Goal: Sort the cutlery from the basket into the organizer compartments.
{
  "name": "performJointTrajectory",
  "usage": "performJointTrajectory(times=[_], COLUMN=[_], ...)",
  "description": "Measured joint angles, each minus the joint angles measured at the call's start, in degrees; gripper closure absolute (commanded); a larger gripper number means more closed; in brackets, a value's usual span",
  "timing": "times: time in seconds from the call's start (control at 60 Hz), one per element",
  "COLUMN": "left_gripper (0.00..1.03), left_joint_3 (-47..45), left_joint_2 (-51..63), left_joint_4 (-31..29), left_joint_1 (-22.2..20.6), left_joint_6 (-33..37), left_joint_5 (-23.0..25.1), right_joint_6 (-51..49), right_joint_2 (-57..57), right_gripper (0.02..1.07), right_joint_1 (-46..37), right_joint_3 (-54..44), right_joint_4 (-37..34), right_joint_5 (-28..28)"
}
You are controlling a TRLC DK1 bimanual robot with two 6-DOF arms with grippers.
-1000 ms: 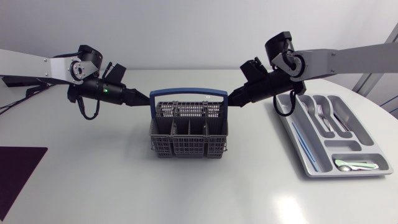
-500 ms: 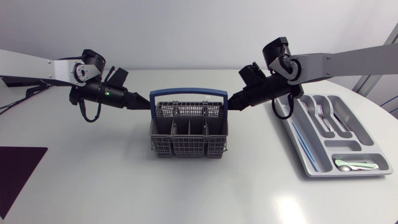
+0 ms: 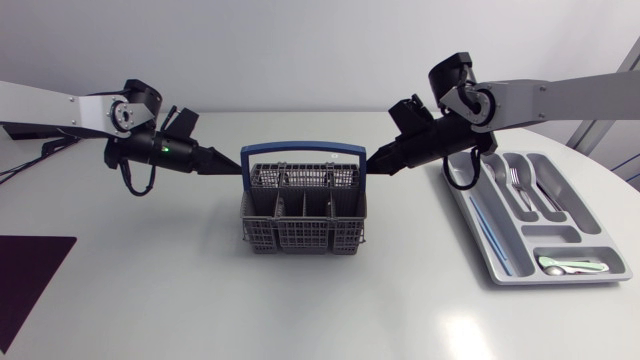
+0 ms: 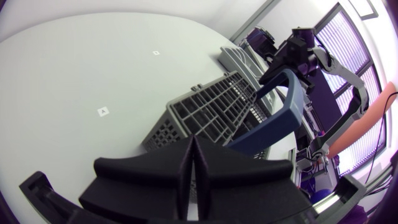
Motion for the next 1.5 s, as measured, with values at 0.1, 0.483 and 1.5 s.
performJointTrajectory(times=[0.1, 0.483, 1.5], left_gripper=[1.0, 1.0, 1.0], left_joint_3=[0.0, -11.1, -19.3], left_joint_2=[-1.2, -12.6, -18.4], left_joint_4=[-0.5, -1.1, 3.5], left_joint_1=[2.1, -0.5, -7.0], left_joint_6=[0.2, 5.7, 6.1], left_joint_5=[-0.1, -8.9, -14.9], right_joint_6=[0.0, -0.3, 0.4], right_joint_2=[-2.5, -8.5, -8.9], right_gripper=[1.01, 1.01, 1.01], right_joint_1=[-0.7, -1.1, 3.7], right_joint_3=[-1.2, -11.5, -13.5], right_joint_4=[0.0, 0.4, 2.8], right_joint_5=[1.5, 5.8, 14.0])
